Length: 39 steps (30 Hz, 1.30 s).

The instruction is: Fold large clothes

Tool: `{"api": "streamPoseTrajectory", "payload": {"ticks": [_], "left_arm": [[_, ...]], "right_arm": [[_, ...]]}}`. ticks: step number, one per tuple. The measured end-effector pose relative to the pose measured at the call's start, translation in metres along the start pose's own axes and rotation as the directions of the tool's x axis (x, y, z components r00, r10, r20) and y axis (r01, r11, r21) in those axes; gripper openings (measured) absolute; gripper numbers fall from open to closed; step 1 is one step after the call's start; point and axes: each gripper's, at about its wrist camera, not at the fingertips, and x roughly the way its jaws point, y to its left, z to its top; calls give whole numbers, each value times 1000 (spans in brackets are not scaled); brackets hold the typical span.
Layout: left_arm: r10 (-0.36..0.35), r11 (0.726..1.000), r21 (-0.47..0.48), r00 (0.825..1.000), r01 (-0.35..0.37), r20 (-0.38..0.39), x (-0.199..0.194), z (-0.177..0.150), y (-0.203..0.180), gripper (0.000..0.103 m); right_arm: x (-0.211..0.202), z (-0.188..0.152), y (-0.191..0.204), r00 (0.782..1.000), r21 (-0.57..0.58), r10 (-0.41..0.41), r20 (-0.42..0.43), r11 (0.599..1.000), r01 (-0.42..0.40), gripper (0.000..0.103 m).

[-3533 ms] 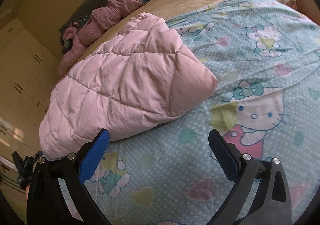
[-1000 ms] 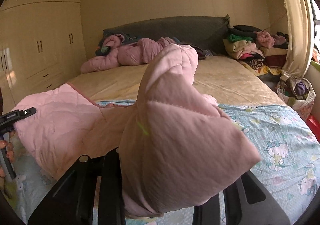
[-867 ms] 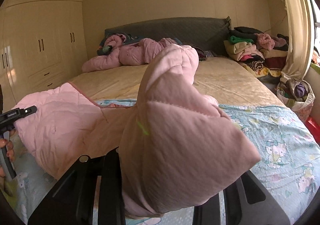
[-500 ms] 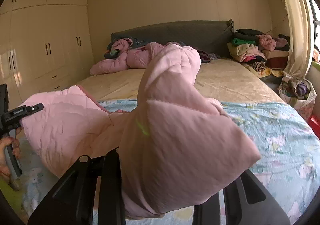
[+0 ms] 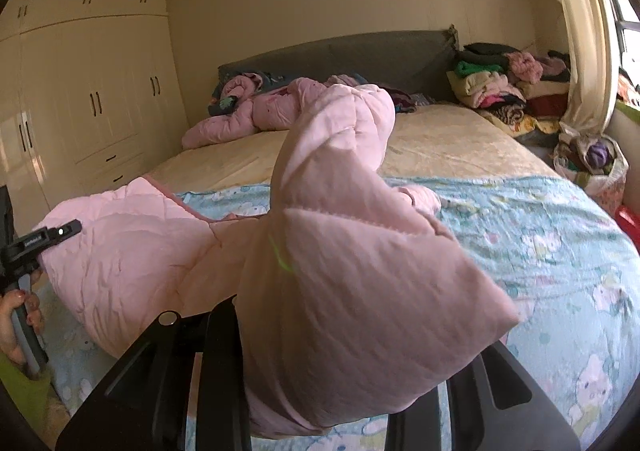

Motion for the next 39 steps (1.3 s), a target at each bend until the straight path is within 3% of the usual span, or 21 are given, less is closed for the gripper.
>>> {"api": "streamPoseTrajectory", "payload": {"ticks": [6, 13, 19, 27, 33, 39], "left_arm": [[26, 1000, -4, 999, -26, -26, 1, -7, 9, 25], [74, 997, -2, 995, -74, -64, 9, -17, 18, 25], [92, 995, -28, 991, -95, -101, 17, -22, 30, 27], [112, 992, -38, 985, -118, -134, 26, -27, 38, 31], [125, 991, -33, 981, -131, -147, 29, -31, 39, 34], [141, 988, -38, 978, -148, -153, 30, -31, 38, 42]], "right_arm": [[-4, -9, -6, 999, 38, -14, -32, 999, 15, 27], [0, -30, -22, 996, 162, -38, -80, 986, 50, 28], [11, -58, -49, 987, 356, -19, -157, 931, 74, 30], [25, -84, -71, 971, 501, 13, -241, 858, 113, 39], [40, -94, -83, 962, 552, 32, -273, 824, 129, 52], [30, -97, -96, 961, 594, 26, -276, 791, 149, 85]]}}
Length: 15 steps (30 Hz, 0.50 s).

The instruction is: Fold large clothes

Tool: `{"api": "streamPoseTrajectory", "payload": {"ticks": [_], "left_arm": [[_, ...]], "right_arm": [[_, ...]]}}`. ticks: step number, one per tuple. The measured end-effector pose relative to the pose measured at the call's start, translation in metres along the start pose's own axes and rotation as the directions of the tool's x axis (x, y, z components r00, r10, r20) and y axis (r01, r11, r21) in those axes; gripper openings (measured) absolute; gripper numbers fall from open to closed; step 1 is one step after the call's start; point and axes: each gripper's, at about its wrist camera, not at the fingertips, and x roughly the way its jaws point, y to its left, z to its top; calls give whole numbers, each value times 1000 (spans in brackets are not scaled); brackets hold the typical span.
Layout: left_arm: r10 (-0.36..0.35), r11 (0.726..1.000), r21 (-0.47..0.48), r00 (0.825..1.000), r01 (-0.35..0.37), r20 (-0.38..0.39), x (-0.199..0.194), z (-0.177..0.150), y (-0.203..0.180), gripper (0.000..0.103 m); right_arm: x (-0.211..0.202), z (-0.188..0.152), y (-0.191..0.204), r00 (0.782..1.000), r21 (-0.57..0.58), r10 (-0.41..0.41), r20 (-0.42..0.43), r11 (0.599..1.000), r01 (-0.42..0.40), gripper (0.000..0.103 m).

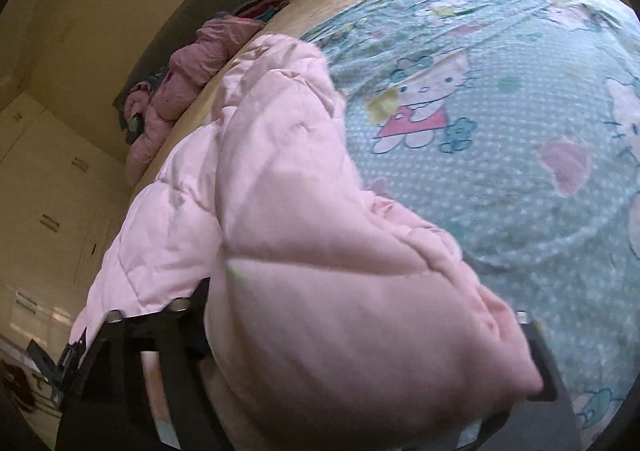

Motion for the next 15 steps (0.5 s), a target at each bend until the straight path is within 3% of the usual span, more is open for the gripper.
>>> {"api": "streamPoseTrajectory", "payload": {"ticks": [6, 8, 12, 15], "left_arm": [[22, 1000, 2, 1000, -22, -18, -1, 1, 2, 72], [44, 999, 17, 999, -44, -20, -4, 1, 0, 94], [63, 997, 42, 998, -63, -8, -22, -2, -1, 94], [84, 994, 65, 996, -85, 23, -40, -5, -2, 94]], "right_arm": [[-21, 2, -5, 999, -13, -52, 15, 999, 52, 95], [-32, 2, -4, 996, -42, -77, 33, 996, 79, 96], [-56, 0, 5, 985, -134, -135, 103, 980, 148, 98], [-77, -3, 15, 963, -202, -180, 200, 954, 220, 99]]}}
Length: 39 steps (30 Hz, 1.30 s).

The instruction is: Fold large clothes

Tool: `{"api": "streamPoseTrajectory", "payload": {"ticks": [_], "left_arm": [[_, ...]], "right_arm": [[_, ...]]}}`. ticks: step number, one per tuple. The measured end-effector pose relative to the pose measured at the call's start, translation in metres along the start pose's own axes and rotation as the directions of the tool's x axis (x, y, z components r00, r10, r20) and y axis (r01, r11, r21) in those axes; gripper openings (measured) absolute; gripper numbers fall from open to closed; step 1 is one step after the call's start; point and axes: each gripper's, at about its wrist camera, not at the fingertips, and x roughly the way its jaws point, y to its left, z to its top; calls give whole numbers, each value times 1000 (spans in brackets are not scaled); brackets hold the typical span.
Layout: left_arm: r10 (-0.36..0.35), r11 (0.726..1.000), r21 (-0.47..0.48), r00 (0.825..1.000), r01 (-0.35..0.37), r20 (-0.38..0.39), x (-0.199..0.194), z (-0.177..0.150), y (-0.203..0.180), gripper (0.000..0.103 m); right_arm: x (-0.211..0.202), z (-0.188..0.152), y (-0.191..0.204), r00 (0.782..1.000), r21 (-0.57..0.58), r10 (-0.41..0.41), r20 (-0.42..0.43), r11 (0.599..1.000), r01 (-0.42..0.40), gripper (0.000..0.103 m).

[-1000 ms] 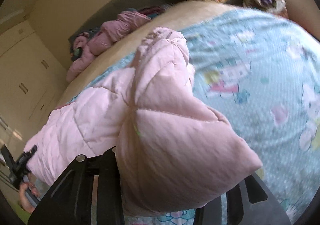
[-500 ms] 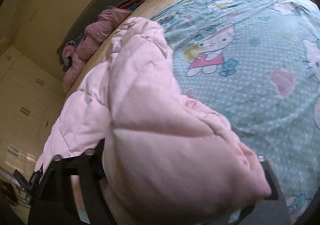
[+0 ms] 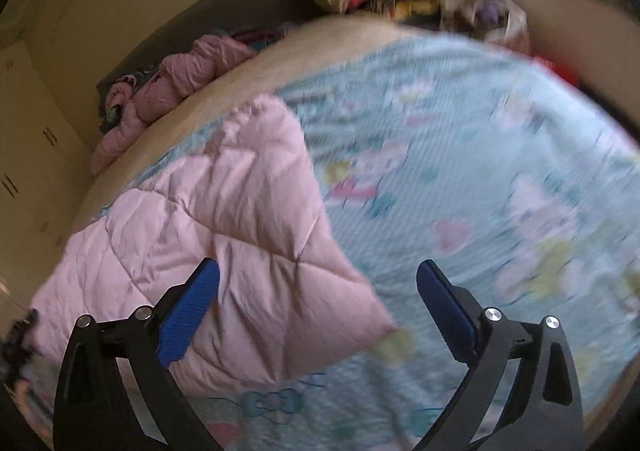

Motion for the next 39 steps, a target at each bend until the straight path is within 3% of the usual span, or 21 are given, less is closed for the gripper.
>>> {"api": "streamPoseTrajectory", "payload": {"ticks": [5, 10, 14, 19, 30, 34, 39], "left_arm": [[-5, 999, 39, 999, 3, 54, -34, -1, -9, 94], [-38, 997, 76, 995, 31, 97, -71, -10, -20, 94], [-73, 990, 131, 991, 58, 111, -93, -19, -30, 94], [-104, 980, 181, 987, 82, 119, -117, -36, -42, 94], [-211, 958, 212, 974, 191, 77, -141, -78, -76, 94], [-203, 960, 207, 978, 187, 55, -137, -84, -81, 94], [-203, 959, 212, 978, 190, 43, -135, -87, -83, 94]], "right_arm": [[-52, 1, 22, 986, -142, -9, 168, 989, 33, 99], [-93, -4, 47, 969, -231, 69, 237, 973, -13, 99], [-111, -14, 69, 962, -289, 157, 224, 953, -88, 99], [-132, -43, 94, 963, -349, 208, 170, 927, -138, 99], [-140, -98, 109, 975, -398, 198, 98, 906, -144, 99], [-132, -105, 114, 979, -403, 197, 51, 901, -161, 99], [-132, -106, 116, 979, -406, 200, 50, 899, -163, 99]]}}
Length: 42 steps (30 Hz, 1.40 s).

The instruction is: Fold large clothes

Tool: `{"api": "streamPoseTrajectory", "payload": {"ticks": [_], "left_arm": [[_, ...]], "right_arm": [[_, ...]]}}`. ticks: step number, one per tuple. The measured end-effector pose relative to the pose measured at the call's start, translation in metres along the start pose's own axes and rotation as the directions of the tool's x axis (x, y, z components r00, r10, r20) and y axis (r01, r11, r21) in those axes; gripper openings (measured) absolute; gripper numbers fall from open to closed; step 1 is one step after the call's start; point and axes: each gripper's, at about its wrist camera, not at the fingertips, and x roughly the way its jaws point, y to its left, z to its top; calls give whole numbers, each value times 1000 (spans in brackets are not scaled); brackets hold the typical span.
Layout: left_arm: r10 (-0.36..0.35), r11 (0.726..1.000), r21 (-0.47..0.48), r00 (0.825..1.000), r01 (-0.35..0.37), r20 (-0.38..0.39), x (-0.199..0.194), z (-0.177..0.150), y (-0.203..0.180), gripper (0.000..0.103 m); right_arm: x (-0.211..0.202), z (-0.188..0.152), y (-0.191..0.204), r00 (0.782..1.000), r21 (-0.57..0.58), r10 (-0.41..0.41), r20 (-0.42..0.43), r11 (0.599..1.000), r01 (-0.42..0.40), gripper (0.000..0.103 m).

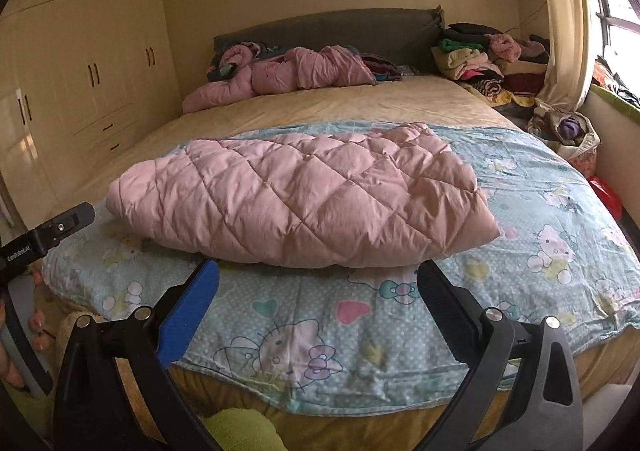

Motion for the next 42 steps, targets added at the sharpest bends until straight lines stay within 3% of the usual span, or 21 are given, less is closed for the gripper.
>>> {"api": "streamPoseTrajectory", "payload": {"ticks": [42], "left_arm": [[66, 998, 9, 998, -65, -4, 0, 1, 0, 94]], "right_arm": [[-4, 6, 5, 1000, 2, 5, 11, 1000, -5, 99]]}}
